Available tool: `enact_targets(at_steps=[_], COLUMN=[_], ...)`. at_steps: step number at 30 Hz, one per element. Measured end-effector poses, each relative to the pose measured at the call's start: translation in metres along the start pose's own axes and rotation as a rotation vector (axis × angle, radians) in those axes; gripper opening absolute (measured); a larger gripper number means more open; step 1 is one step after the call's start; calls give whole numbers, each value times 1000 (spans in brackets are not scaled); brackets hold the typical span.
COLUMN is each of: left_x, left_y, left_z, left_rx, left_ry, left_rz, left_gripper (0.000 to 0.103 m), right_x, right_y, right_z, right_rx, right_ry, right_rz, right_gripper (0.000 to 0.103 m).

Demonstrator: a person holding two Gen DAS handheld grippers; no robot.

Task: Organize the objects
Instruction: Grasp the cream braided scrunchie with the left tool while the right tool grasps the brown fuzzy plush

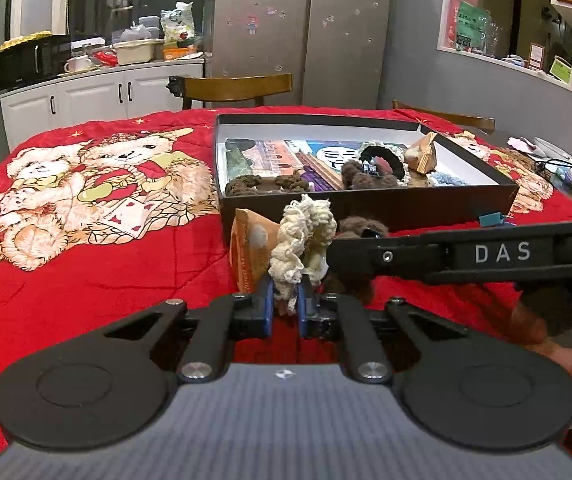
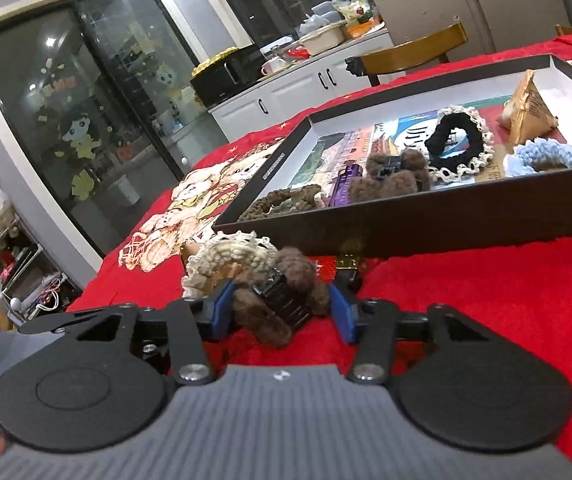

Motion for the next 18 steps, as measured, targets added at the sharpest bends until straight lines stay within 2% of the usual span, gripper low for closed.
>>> enact_targets(at_steps=[4, 10, 12, 13, 18], left_x=[0, -1, -3, -4, -9], left_y=[0, 6, 11, 13, 26], left_z=[0, 3, 4, 4, 2], left_rx=[-13, -37, -60, -65, -94], left_ry=[-3, 4, 0, -6, -28], left_rz=[-1, -31, -59, -70, -140], left_gripper=[14, 14, 14, 14, 13], right_x=[1, -1, -1, -1, 0], right_y=[-1, 5, 8, 9, 10], right_z=[5, 6, 9, 12, 19], right_rx=[27, 16, 6, -4, 30], right_ry=[47, 51, 61, 67, 120], right_rz=[7, -18, -27, -31, -30], right_gripper=[48, 41, 30, 28, 27])
Point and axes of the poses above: each gripper's, at about its wrist camera, not at the fingertips, and y roughly against the way its jaws point, z to its left, x to its underside, the point moved 10 cm from there along -y, roughly the way its jaws point, and after that the axes turned 11 degrees about -x, right-handed, at the moved point
